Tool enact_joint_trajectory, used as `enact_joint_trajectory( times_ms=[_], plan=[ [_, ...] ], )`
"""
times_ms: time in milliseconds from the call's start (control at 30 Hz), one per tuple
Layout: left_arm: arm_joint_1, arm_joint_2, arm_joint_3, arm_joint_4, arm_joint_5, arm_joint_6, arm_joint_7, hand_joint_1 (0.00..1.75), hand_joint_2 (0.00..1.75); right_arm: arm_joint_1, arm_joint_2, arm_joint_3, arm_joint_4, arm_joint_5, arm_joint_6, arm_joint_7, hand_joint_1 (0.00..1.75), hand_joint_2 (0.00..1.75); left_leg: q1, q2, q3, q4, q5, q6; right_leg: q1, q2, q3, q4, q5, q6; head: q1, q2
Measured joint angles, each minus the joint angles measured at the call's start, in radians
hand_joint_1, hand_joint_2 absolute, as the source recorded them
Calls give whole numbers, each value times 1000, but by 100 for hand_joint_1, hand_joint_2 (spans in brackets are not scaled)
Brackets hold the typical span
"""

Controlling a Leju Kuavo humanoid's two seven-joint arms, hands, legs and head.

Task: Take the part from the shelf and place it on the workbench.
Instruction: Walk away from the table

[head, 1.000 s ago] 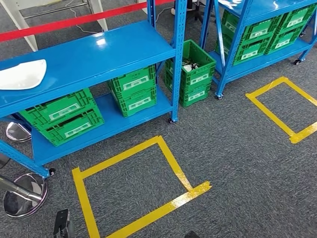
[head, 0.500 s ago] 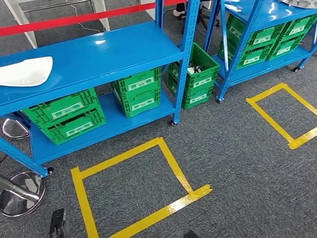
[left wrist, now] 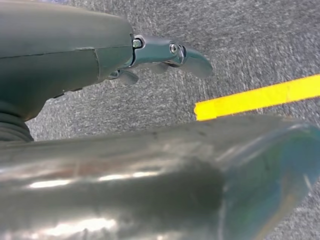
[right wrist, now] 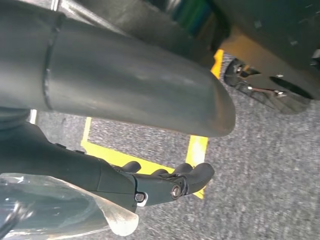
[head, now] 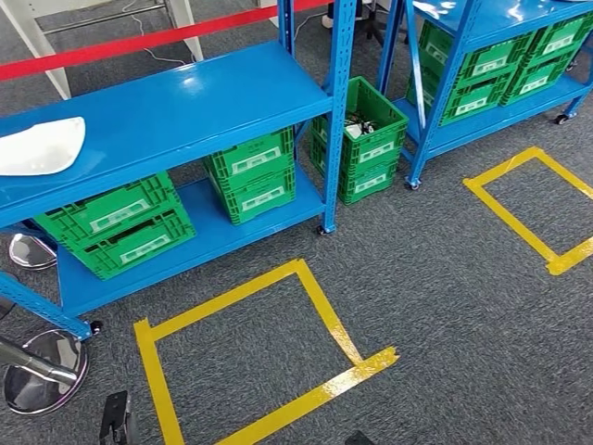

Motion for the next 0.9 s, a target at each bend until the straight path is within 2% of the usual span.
enact_joint_trajectory(
  times_ms=[67,100,133,167,200,233,267,300,433,500,567,600,633,667,700,767,800,833,900],
  plan=[
    [2,0,0,0,1,0,0,0,0,0,0,-3,0,0,1,-1,0,0,2,0,-65,131,-50,-5,0,-1,4,0,-3,-5,-1,0],
    [3,0,0,0,1,0,0,0,0,0,0,-4,0,-1,2,-1,0,0,3,0,-85,166,-52,-6,1,-1,6,0,-5,-6,-1,0],
    [3,1,0,0,1,0,0,0,0,1,0,-6,0,-1,3,-1,0,0,4,0,-88,161,-32,-6,1,0,9,0,-7,-6,-1,0],
    [3,1,0,0,0,0,0,0,0,1,0,-7,0,0,6,-2,0,0,5,0,-72,118,3,-4,1,0,14,0,-9,-5,-1,0],
    [2,2,0,0,-1,0,0,0,0,1,0,-7,0,2,10,-2,0,0,5,1,-45,51,46,-2,1,0,19,0,-12,-3,-1,0],
    [1,2,0,0,-1,-1,0,0,0,0,0,-7,0,6,13,-2,0,0,4,1,-18,-14,76,1,3,0,23,1,-16,1,-1,0],
    [-1,2,0,0,-2,-1,0,0,0,0,0,-8,0,11,17,-1,0,0,3,2,3,-64,92,5,4,-1,24,2,-18,5,-1,0],
    [-2,2,0,0,-4,-2,0,0,0,-1,0,-8,0,17,20,0,0,0,1,2,14,-93,96,9,6,-2,24,3,-20,10,0,0],
    [-3,2,0,0,-13,-6,2,0,0,-4,0,-8,0,35,31,6,0,0,0,-9,18,-111,95,29,3,-11,16,10,-31,32,1,0],
    [-5,3,0,0,-17,-8,2,0,0,-6,0,-8,0,36,31,7,0,0,4,-15,22,-118,99,39,2,-6,-22,86,-75,39,3,0],
    [-5,4,0,0,-19,-8,3,0,0,-6,0,-8,0,36,31,8,0,0,3,-24,22,-118,99,44,2,-3,-91,222,-133,43,4,0],
    [-5,4,0,0,-19,-8,4,0,0,-6,0,-8,0,36,31,9,0,0,3,-30,22,-117,98,44,2,-3,-117,271,-145,45,4,0],
    [-4,4,0,0,-19,-8,4,0,0,-5,0,-8,0,36,31,9,0,0,3,-38,23,-117,98,44,2,-2,-127,284,-137,45,4,0],
    [-4,4,0,0,-19,-8,5,0,0,-4,0,-8,0,36,31,9,0,0,3,-48,23,-117,98,44,2,0,-117,256,-110,44,4,0],
    [-4,3,0,0,-19,-7,5,0,0,-4,0,-8,0,36,31,9,0,0,3,-59,24,-116,97,43,0,9,-89,195,-72,43,4,0],
    [-6,2,0,0,-19,-6,6,0,0,-3,0,-8,0,36,31,10,0,0,3,-81,22,-112,95,37,-6,61,-23,62,-21,38,4,0],
    [-7,1,0,0,-20,-6,6,0,0,-3,-1,-8,0,37,31,10,0,0,3,-92,19,-110,95,31,-8,82,-2,24,-14,35,3,0],
    [-7,1,0,0,-20,-5,7,0,0,-2,-1,-8,0,38,31,11,0,0,4,-103,16,-110,97,24,-8,94,9,8,-16,31,3,0],
    [-6,2,0,0,-20,-3,11,0,0,-2,0,-8,0,44,32,13,0,0,9,-123,11,-112,101,11,-7,73,15,3,-14,22,3,0]
  ],
)
